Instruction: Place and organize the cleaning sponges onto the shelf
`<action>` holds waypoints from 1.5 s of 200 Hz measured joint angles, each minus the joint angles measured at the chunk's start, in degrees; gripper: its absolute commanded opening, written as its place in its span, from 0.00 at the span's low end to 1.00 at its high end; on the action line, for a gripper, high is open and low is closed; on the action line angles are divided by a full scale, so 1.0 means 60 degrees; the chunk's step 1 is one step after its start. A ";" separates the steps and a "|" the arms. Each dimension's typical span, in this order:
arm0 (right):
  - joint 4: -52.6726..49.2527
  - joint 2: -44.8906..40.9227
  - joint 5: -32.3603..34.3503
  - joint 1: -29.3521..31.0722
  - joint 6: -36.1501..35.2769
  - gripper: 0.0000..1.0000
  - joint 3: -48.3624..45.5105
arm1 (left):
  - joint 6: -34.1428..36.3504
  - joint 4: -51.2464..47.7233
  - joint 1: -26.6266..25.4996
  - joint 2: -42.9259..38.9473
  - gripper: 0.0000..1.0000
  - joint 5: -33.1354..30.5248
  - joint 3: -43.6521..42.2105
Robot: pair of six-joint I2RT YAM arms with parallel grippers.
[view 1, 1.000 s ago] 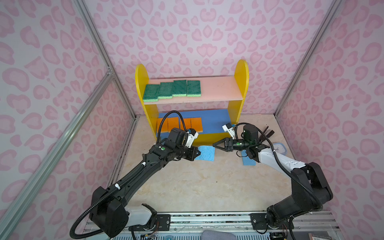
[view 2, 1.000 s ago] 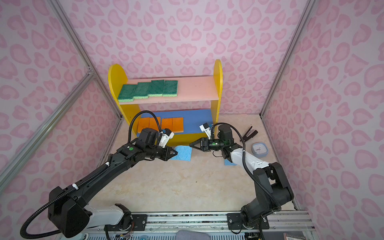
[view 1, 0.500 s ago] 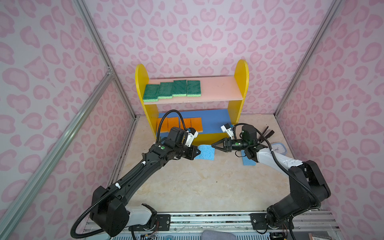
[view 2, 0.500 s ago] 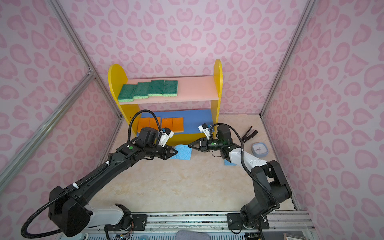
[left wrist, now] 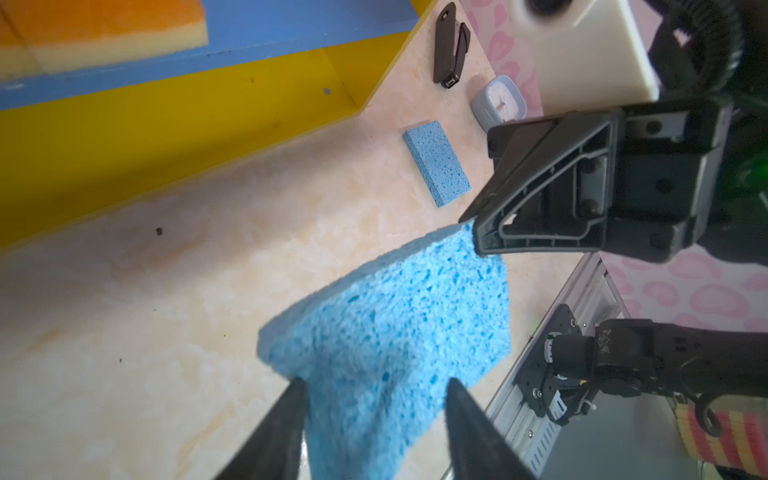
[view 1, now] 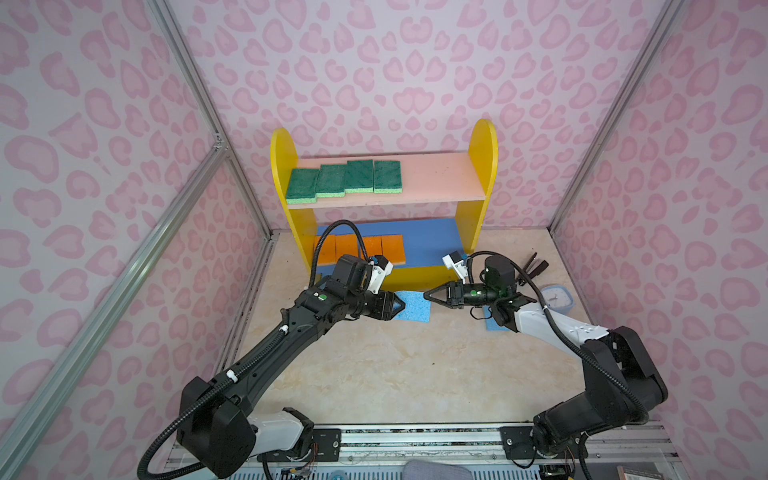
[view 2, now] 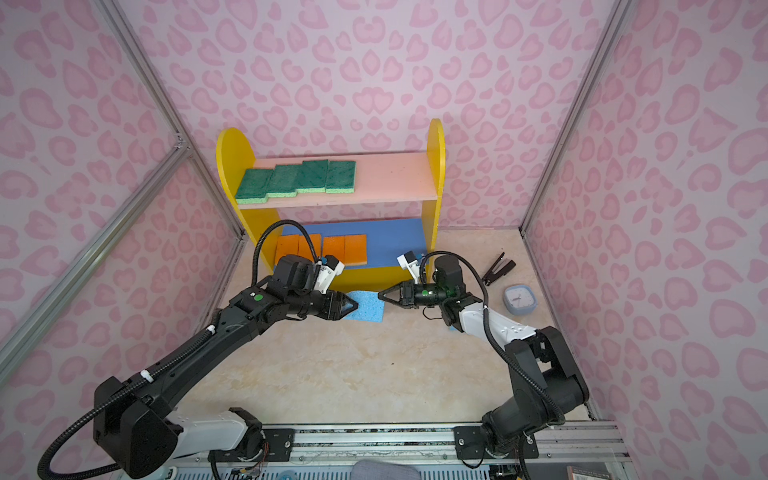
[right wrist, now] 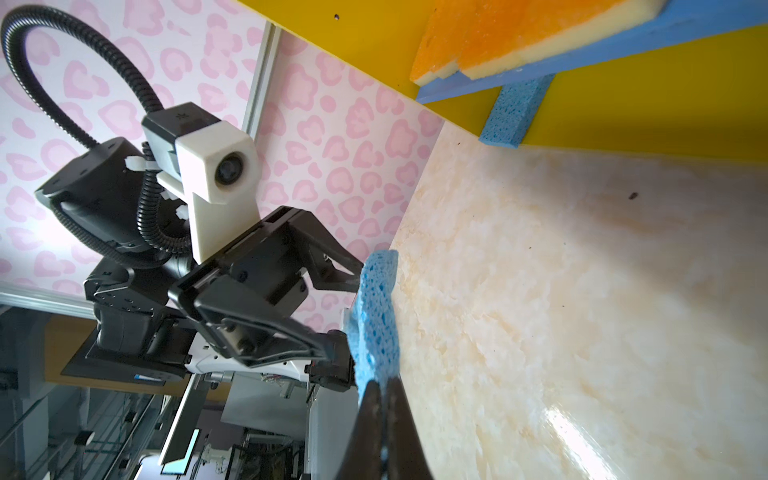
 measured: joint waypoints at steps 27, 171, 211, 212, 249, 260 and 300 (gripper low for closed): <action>0.1366 -0.0219 0.1242 0.0189 0.1224 0.00 -0.1198 | -0.0670 -0.0018 0.0040 -0.0831 0.98 -0.0863 -0.0594; 0.6969 0.2747 1.0593 0.3752 0.5220 0.00 -0.3038 | -0.5570 -0.0240 0.0146 -0.6543 0.97 -0.6830 -0.5574; 0.7541 0.4248 1.1959 0.4215 0.5923 0.00 -0.1832 | -0.6295 -0.0288 0.0186 -0.7501 0.98 -0.7621 -0.6379; 0.7552 0.4299 1.2003 0.4229 0.5934 0.00 -0.1778 | -0.6309 -0.0291 0.0189 -0.7522 0.98 -0.7635 -0.6393; 0.7530 0.5472 1.2786 0.4506 0.6411 0.00 -0.0299 | -0.7023 -0.0758 0.0222 -0.8888 0.98 -0.8400 -0.7053; 0.7435 0.5716 1.2939 0.4564 0.6430 0.00 0.0120 | -0.7195 -0.0900 0.0237 -0.9293 0.97 -0.8575 -0.7209; 0.7133 0.6553 1.3344 0.4601 0.6706 0.00 0.1494 | -0.7654 -0.1242 0.0248 -1.0120 0.98 -0.8943 -0.7661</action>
